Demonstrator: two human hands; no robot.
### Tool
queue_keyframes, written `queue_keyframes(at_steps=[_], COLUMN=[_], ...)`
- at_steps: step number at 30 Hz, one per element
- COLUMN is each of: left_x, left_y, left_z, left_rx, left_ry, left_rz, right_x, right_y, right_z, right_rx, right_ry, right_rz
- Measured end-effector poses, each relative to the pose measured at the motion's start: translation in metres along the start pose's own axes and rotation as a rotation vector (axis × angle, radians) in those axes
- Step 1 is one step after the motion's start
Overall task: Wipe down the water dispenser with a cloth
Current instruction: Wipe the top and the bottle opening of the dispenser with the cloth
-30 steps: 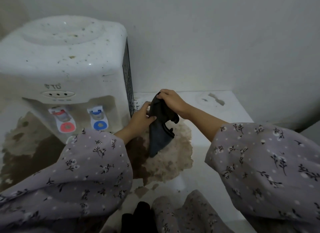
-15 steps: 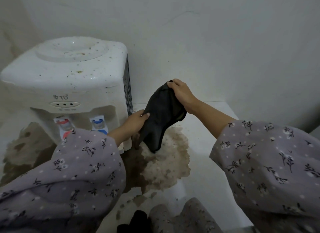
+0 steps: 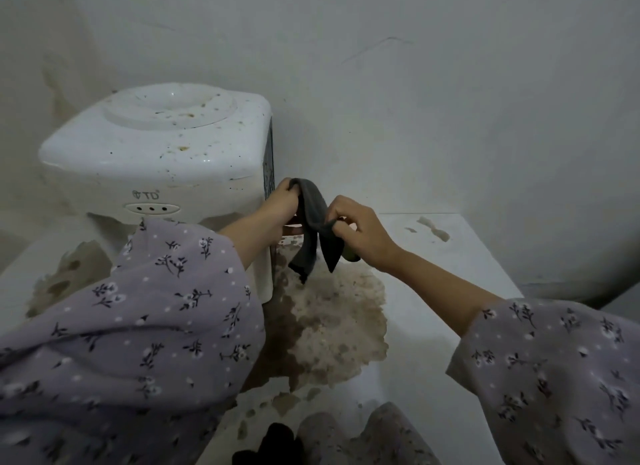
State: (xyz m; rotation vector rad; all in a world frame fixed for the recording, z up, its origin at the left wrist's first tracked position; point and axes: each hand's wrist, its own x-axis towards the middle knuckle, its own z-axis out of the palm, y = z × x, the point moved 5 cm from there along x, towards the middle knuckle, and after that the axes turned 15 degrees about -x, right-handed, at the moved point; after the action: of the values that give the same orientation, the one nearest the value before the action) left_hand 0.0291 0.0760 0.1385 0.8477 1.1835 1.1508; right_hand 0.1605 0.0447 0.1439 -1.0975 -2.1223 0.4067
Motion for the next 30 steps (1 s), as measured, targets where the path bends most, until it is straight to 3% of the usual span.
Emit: queue_keyframes(at_steps=[3,5,10,16,21,26,30], left_x=[-0.001,-0.002,-0.009,-0.02,-0.034,-0.049,-0.06], left_y=[0.002,0.004,0.017,0.041,0.067,0.106,0.14], left_z=[0.004,0.005,0.009,0.012,0.013,-0.004,-0.027], left_rx=[0.093,0.143,0.203,0.214,0.247,0.269,0.316], left_ry=[-0.047,-0.069,-0.118,-0.166,-0.213,-0.168,-0.223], left_rz=[0.041,0.072,0.162,0.273,0.355,0.529,0.571], right_x=[-0.01,-0.015,-0.005,0.021,0.041,0.059,0.081], right_y=[-0.002,0.0,0.015,0.026,0.008,-0.025,-0.06], right_z=[0.01,0.017,0.0,-0.007,-0.016,-0.015,-0.01], right_rx=[-0.174,-0.169,0.0,-0.195,0.038,0.163,0.319], right_ry=[-0.115,-0.162,0.209,0.143,-0.038,0.041,-0.034], right_rz=[-0.088,-0.044,0.212,0.207,0.165,0.09,0.06])
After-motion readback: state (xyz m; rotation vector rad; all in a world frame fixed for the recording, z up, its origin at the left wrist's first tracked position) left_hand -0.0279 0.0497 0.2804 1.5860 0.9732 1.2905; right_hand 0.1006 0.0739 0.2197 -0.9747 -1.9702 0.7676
